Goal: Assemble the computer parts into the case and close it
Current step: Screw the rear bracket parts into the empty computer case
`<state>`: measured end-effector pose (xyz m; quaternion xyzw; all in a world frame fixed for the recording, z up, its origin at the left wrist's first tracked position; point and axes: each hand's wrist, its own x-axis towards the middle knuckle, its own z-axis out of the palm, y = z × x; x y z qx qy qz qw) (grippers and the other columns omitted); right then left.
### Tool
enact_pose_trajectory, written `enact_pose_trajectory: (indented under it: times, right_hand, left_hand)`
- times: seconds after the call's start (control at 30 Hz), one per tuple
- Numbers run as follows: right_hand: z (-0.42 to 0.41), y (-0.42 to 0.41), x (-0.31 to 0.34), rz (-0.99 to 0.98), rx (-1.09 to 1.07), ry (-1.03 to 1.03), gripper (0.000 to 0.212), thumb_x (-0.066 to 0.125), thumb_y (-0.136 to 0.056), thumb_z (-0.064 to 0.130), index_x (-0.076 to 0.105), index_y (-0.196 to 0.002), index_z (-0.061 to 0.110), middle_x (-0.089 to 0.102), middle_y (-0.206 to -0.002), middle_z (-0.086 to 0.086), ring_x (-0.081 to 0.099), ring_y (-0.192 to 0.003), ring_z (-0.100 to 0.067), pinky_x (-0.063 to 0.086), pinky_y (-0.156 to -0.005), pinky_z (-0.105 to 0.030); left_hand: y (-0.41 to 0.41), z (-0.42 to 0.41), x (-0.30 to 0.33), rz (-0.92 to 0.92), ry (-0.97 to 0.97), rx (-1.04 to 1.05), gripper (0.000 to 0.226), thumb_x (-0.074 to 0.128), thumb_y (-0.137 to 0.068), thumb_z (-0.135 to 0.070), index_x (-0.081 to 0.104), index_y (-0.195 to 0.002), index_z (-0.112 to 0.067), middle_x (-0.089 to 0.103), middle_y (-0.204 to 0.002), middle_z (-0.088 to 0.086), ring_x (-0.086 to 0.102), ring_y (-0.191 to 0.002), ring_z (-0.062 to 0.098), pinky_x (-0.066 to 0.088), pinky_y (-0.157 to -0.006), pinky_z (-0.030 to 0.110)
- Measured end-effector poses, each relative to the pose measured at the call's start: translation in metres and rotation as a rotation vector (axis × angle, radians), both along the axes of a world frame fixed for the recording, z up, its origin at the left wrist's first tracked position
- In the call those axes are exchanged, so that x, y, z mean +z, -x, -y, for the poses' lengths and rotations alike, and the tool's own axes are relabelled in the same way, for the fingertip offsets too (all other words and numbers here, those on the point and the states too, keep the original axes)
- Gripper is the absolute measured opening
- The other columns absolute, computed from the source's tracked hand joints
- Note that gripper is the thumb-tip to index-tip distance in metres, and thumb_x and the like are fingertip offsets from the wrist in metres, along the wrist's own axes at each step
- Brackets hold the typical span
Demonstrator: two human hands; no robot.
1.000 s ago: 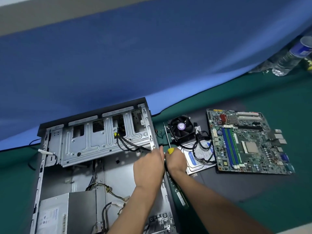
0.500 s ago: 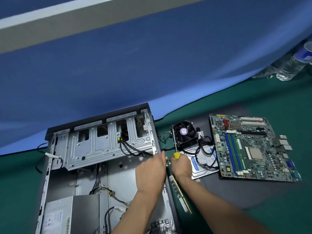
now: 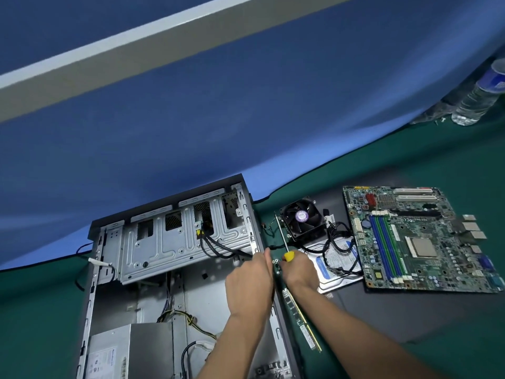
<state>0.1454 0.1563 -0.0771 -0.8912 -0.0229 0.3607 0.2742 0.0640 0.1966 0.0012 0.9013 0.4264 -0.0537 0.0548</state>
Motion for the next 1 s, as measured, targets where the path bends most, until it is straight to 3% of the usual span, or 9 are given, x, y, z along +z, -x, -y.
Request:
enact_pose_trajectory:
  times: [0.27,0.47,0.63,0.77,0.9,1.0]
  right_hand:
    - [-0.007,0.007,-0.005,0.087,0.043,0.08,0.014,0.058,-0.091,0.03,0.066,-0.095,0.02,0.071,-0.093,-0.003,0.066,-0.089,-0.025,0.039,-0.066,-0.024]
    - [-0.008,0.003,-0.002,0.028,0.011,0.06,0.018,0.057,-0.091,0.026,0.066,-0.094,0.011,0.07,-0.095,-0.008,0.065,-0.09,-0.029,0.041,-0.067,-0.026]
    - [0.001,-0.005,0.008,-0.068,-0.093,-0.122,0.017,0.056,-0.089,0.025,0.058,-0.075,0.015,0.067,-0.082,-0.009,0.063,-0.079,-0.031,0.045,-0.066,-0.031]
    - [0.011,-0.015,0.029,-0.119,-0.172,-0.333,0.02,0.062,-0.086,0.024,0.062,-0.068,0.016,0.064,-0.065,-0.005,0.065,-0.068,-0.031,0.054,-0.072,-0.039]
    - [0.018,-0.023,0.06,-0.125,-0.167,-0.474,0.02,0.064,-0.086,0.017,0.064,-0.067,0.017,0.053,-0.042,0.006,0.053,-0.043,-0.017,0.045,-0.055,-0.03]
    - [0.02,-0.021,0.094,-0.135,-0.131,-0.576,0.016,0.065,-0.085,0.01,0.067,-0.07,0.014,0.049,-0.037,0.01,0.045,-0.035,-0.009,0.043,-0.05,-0.028]
  left_hand:
    - [0.001,0.0,-0.001,0.026,0.001,0.006,0.05,0.019,-0.102,-0.041,0.06,-0.089,-0.016,0.071,-0.08,0.005,0.066,-0.076,0.029,0.031,-0.058,0.031]
    - [0.0,-0.003,0.001,-0.005,-0.008,-0.041,0.052,0.017,-0.102,-0.041,0.061,-0.093,-0.015,0.071,-0.085,0.006,0.067,-0.081,0.03,0.031,-0.059,0.03]
    - [-0.001,-0.003,0.003,-0.021,-0.027,-0.066,0.051,0.017,-0.102,-0.041,0.06,-0.092,-0.016,0.071,-0.083,0.005,0.066,-0.078,0.029,0.033,-0.058,0.031]
    - [-0.001,-0.004,0.01,-0.027,-0.024,-0.089,0.05,0.017,-0.103,-0.041,0.058,-0.087,-0.017,0.069,-0.082,0.004,0.066,-0.077,0.026,0.035,-0.057,0.029]
    - [-0.002,-0.004,0.024,0.012,0.068,-0.078,0.046,0.022,-0.103,-0.039,0.059,-0.089,-0.016,0.069,-0.088,0.005,0.065,-0.083,0.026,0.035,-0.061,0.029]
    - [0.0,-0.01,0.043,0.101,0.212,-0.003,0.031,0.034,-0.1,-0.031,0.054,-0.081,-0.016,0.067,-0.09,0.008,0.062,-0.085,0.028,0.041,-0.066,0.03]
